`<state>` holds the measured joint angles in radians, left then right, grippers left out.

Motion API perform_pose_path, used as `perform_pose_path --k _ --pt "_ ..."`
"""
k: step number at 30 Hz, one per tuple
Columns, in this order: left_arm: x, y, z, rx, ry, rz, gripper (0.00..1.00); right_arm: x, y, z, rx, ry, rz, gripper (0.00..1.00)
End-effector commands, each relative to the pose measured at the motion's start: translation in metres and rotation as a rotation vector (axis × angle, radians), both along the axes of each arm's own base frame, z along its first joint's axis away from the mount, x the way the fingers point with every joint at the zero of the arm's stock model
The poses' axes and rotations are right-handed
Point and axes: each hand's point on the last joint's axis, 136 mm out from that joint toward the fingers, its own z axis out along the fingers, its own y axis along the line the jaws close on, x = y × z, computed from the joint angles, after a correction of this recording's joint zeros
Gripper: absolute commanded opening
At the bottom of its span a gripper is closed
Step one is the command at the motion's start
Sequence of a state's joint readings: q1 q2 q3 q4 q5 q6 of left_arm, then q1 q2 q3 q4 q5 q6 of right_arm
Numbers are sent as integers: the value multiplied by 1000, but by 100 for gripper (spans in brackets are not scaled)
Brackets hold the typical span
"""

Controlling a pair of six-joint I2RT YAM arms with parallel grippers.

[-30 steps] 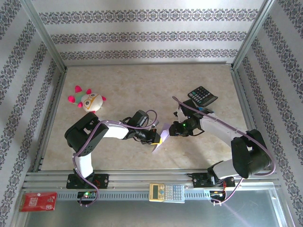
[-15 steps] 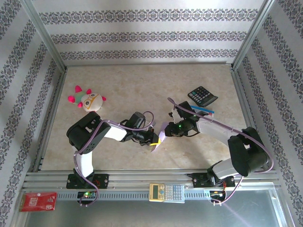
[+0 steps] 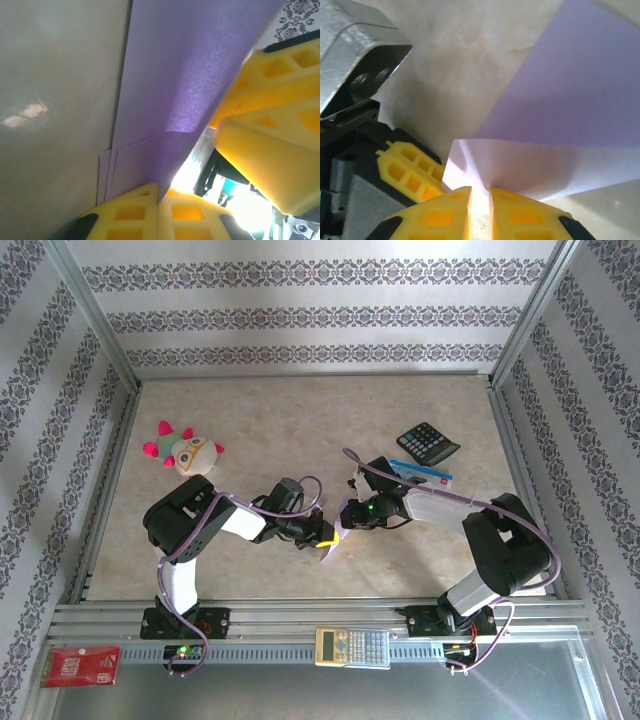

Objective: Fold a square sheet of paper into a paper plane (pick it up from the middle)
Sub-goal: Fold the wing for the fifth time at the center of the table.

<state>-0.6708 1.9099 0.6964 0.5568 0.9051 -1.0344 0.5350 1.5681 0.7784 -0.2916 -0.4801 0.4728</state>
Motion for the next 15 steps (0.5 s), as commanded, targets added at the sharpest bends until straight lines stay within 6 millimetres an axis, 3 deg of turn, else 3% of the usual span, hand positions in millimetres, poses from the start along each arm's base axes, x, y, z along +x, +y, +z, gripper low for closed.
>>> perform_pose_path --k 1,15 --pt "6 7 -10 18 19 45 0 7 6 -1 1 -22 0 17" --pt "8 15 -18 60 33 99 6 20 5 -15 -47 -33 -1 15"
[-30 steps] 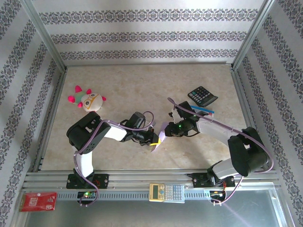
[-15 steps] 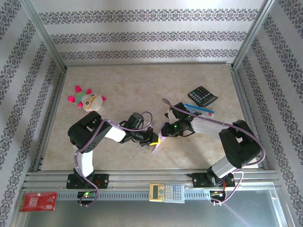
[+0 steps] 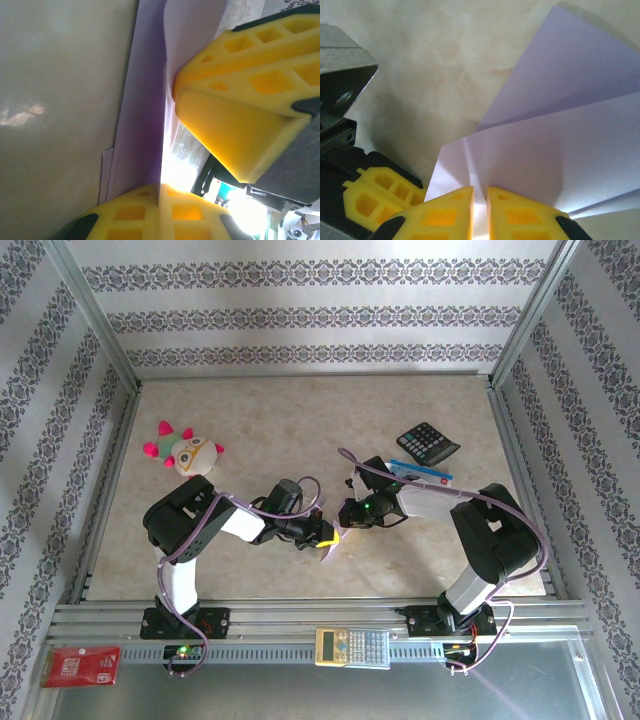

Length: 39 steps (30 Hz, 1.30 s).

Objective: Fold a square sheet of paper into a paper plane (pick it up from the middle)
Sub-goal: Fold the wing for the fifth time at the center of the table.

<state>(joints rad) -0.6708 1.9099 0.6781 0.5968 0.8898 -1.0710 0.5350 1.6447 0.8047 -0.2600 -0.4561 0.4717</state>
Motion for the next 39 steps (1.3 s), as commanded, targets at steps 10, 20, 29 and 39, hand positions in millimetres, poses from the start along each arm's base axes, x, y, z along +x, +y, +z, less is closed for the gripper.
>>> perform_pose_path --k 10,20,29,39 --pt "6 23 -17 113 7 76 15 14 2 -8 -36 -32 12 15" --pt "6 29 -4 144 -43 68 25 13 0 -11 -44 -22 12 14" --pt "-9 35 3 228 -114 -2 42 12 -2 -13 -47 -19 12 14" --pt "-29 24 -1 323 -174 -130 53 12 -4 -13 -46 -18 9 14"
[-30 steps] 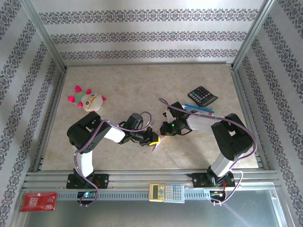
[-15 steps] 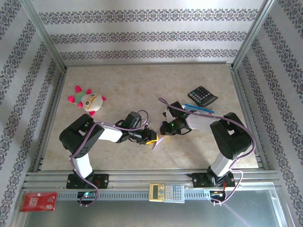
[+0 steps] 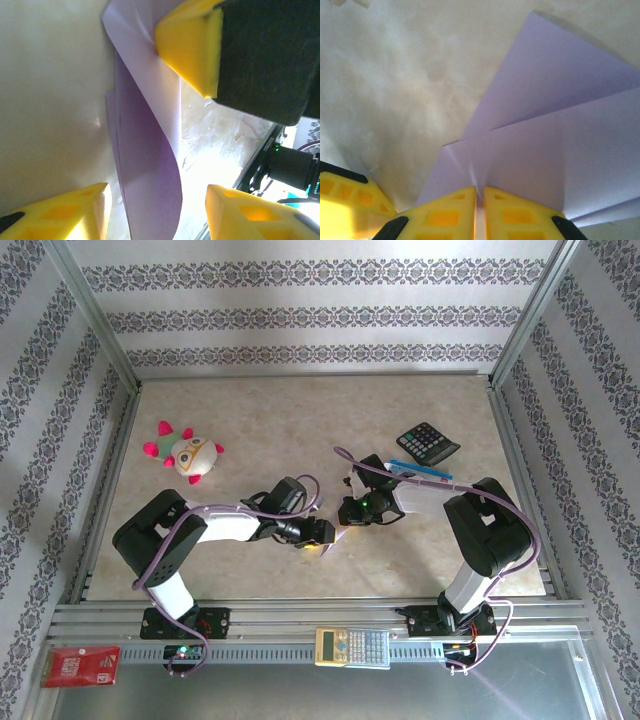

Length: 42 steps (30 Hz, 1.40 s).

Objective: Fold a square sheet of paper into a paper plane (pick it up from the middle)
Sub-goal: Fold the wing for the fifth time at the center of the table.

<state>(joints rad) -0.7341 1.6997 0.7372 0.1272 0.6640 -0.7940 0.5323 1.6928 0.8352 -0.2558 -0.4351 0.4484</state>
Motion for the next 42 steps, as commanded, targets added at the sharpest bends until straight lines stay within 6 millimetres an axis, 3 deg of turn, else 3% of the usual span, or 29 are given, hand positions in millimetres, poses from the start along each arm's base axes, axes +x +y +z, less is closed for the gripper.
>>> perform_pose_path --k 1,16,31,42 --pt "-16 4 -14 93 16 -63 53 4 -4 -5 -19 -9 0 14" --pt "-19 6 -23 121 31 -54 31 9 -1 6 -3 -28 1 14" --pt "-24 11 -34 136 69 -34 23 14 0 32 29 -66 4 16" --pt "-25 15 -41 159 80 -28 20 1 10 36 110 -31 8 17"
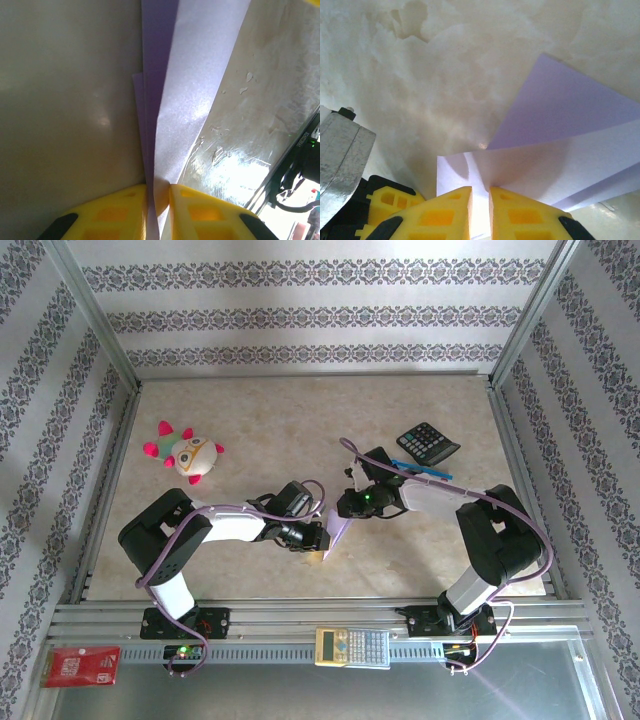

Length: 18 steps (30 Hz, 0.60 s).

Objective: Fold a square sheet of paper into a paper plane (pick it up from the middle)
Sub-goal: Fold the wing for the fifth time at the center of the table.

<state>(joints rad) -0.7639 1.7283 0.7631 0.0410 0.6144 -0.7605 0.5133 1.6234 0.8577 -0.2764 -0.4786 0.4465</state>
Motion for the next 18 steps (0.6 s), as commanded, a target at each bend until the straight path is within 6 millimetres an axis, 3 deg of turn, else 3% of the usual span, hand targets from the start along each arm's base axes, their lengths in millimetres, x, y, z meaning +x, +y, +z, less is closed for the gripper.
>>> perform_pose_path --k 1,18 --pt "-16 12 -25 71 67 0 20 -9 6 4 43 16 11 17" --pt "-16 15 -35 99 79 5 20 -22 -10 -25 -37 60 -1 16"
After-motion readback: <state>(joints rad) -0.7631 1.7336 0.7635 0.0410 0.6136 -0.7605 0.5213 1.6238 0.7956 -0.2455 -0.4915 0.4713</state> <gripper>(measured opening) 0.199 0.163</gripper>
